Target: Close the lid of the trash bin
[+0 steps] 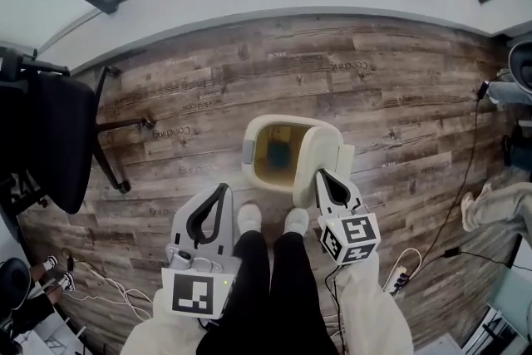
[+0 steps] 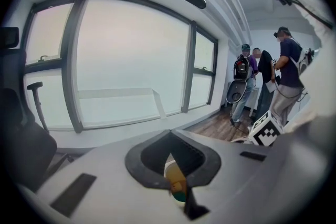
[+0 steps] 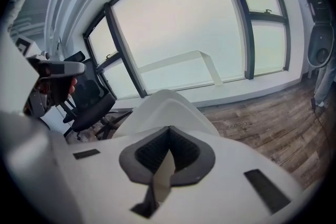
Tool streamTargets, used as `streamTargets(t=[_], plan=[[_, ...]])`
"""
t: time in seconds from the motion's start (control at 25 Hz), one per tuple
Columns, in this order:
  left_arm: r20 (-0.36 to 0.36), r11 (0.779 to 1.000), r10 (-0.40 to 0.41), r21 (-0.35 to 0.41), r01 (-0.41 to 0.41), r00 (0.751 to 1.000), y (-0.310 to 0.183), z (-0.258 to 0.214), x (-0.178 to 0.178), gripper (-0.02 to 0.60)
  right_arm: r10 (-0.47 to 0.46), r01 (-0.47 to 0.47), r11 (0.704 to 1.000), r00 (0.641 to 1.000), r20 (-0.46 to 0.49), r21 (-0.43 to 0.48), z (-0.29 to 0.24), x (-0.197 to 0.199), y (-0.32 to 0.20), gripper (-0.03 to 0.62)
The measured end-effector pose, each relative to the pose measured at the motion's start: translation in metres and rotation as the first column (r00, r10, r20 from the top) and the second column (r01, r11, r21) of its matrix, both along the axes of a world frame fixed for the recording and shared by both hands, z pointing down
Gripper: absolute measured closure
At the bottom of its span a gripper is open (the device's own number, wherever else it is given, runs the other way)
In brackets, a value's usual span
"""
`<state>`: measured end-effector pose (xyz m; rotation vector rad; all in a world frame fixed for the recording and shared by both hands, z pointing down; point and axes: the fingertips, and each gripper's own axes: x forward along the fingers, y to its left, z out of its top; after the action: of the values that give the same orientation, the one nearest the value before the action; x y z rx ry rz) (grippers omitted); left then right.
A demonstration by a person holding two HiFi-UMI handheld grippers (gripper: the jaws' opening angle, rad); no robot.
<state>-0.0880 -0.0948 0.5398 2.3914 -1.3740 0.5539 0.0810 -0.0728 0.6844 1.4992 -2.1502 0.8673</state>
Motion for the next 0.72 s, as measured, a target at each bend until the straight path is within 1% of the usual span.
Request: streamTargets(t=[0.48, 0.72], plan=[[0.004, 0.998, -0.056, -0.032, 0.056, 0.998, -0.005, 0.025, -0.029, 0.573, -0.068, 0.068, 0.996, 0.998, 0.004, -0.055, 0.034, -0.042, -0.013, 0.571], [0.009, 0.996, -0.076, -0.043, 0.076, 0.997, -0.011, 0.037, -0.044, 0.574, -0.108, 0.106, 0.991, 0.994, -0.009, -0.079, 0.054, -0.060, -0.019, 0.571]])
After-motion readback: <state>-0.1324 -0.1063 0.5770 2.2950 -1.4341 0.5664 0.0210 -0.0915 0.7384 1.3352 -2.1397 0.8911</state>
